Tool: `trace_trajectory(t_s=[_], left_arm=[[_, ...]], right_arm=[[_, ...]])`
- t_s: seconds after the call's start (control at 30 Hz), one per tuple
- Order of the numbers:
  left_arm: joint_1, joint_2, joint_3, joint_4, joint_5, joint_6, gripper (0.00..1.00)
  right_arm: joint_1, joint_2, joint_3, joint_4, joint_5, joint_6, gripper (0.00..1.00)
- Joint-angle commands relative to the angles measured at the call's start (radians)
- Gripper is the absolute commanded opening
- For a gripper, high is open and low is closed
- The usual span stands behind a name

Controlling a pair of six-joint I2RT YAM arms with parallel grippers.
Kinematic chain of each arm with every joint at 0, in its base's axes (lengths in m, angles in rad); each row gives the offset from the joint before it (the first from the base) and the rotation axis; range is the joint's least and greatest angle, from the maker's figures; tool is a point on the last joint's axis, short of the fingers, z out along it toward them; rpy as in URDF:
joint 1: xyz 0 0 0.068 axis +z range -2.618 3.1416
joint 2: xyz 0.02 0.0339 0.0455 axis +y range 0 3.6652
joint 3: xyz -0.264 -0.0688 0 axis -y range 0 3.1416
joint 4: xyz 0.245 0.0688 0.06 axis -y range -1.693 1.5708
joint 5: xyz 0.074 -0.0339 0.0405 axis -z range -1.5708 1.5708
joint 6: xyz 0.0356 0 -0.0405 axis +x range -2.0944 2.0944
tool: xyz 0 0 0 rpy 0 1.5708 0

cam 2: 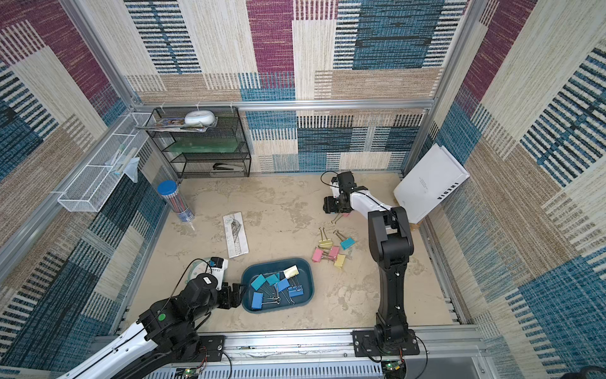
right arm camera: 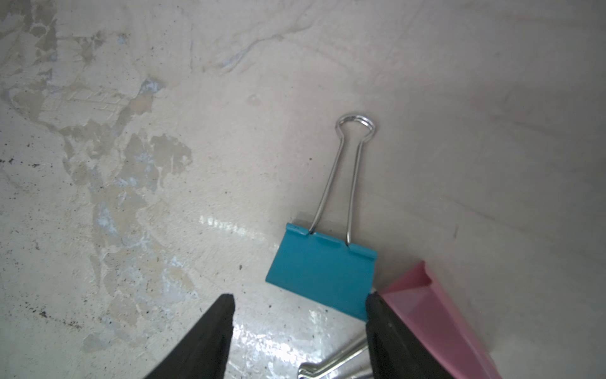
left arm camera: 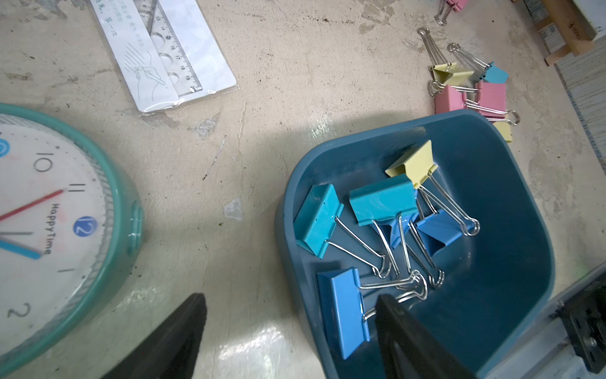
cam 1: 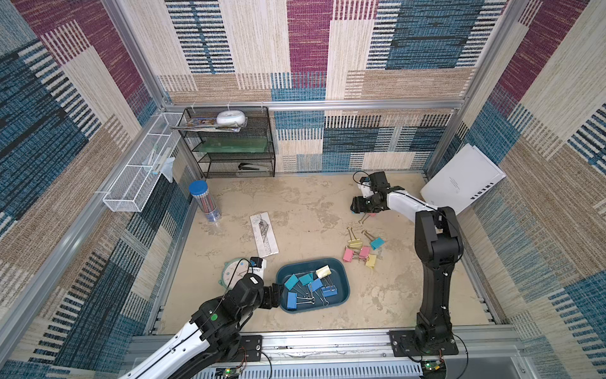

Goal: Put the binder clips in the storage box
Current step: Pick up the binder clip at the center of the board.

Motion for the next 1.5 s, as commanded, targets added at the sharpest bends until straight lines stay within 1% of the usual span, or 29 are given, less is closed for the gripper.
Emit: trace_trajectory(t_s=[0.0,0.23,0.47,0.7,0.87,1.17,1.3,1.47], left_arm=[[0.000,0.000,0.002,0.000,-0.006,0.010,0.85],[0.001,-0.004,0.002,0.000,-0.005,0.010,0.85],[0.000,-0.007,0.000,0.001,-0.003,0.010,0.85],[0.001,-0.009,0.000,0.003,0.002,0.014,0.85],[0.002,-0.015,-0.001,0.003,0.003,0.013,0.85],[0.000,-0.030,-0.004,0.001,0.007,0.015,0.85],[0.001,-0.035,-0.006,0.001,0.008,0.017,0.85],[0.000,-0.038,-0.007,0.002,0.012,0.019,0.85]], right_arm=[[0.011,0.022,0.028,-0.043,0.027,0.000,0.68],[0.011,0.037,0.021,-0.048,0.057,0.022,0.68],[0.013,0.063,0.081,-0.084,0.046,0.058,0.70],[0.025,0.081,0.104,-0.123,0.053,0.101,0.71],[0.030,0.080,0.084,-0.122,0.067,0.147,0.70],[0.045,0.104,0.112,-0.150,0.128,0.210,0.70],[0.059,0.117,0.123,-0.166,0.157,0.226,0.69],[0.069,0.134,0.125,-0.178,0.178,0.231,0.59]])
